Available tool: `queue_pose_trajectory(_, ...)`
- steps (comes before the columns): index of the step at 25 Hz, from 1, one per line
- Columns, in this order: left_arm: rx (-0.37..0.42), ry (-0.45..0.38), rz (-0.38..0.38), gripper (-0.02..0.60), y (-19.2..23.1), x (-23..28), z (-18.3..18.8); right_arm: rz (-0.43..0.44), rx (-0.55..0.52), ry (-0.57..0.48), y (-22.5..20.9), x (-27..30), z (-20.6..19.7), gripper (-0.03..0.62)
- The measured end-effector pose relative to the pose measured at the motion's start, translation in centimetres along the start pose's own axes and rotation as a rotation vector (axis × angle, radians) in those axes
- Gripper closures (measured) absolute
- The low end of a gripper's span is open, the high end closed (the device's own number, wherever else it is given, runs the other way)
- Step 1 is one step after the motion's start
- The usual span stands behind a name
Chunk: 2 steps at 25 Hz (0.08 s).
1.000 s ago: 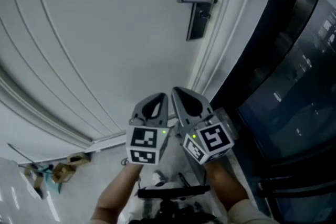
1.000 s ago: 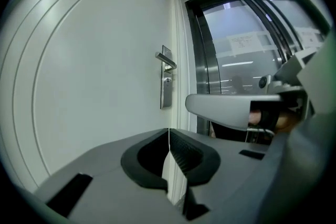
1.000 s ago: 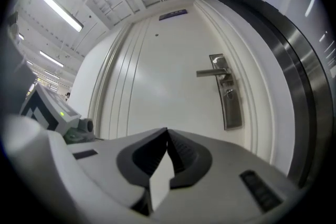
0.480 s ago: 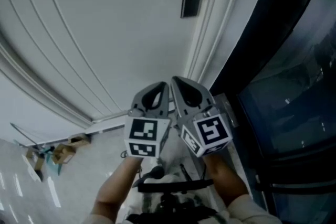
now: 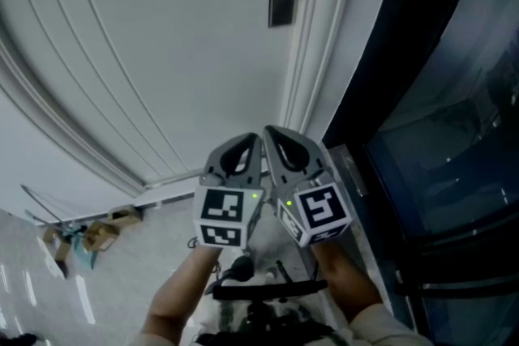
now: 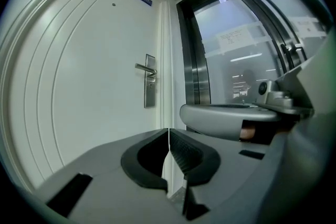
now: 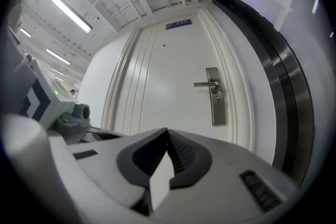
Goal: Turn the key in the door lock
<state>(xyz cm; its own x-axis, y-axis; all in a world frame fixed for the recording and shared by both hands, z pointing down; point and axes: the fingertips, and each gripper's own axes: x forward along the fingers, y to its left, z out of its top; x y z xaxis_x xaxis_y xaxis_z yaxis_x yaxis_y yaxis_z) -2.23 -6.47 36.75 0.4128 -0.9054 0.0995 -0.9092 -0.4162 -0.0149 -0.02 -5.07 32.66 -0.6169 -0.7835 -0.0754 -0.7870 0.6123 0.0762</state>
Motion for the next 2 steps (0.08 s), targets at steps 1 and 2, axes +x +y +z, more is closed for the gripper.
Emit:
queue_pose_trajectory(1,0.001,0.0,-0.001,0.561,-0.37,-0.13,-0.02,-0.001,0.003,0.004,-0.02,-0.37,-0.03,0.582)
queue_pose_trajectory(2,0.002,0.0,-0.002,0.561,-0.75,-0.26,-0.05,-0.002,0.005,0.008,-0.03,-0.75,-0.05,0.582)
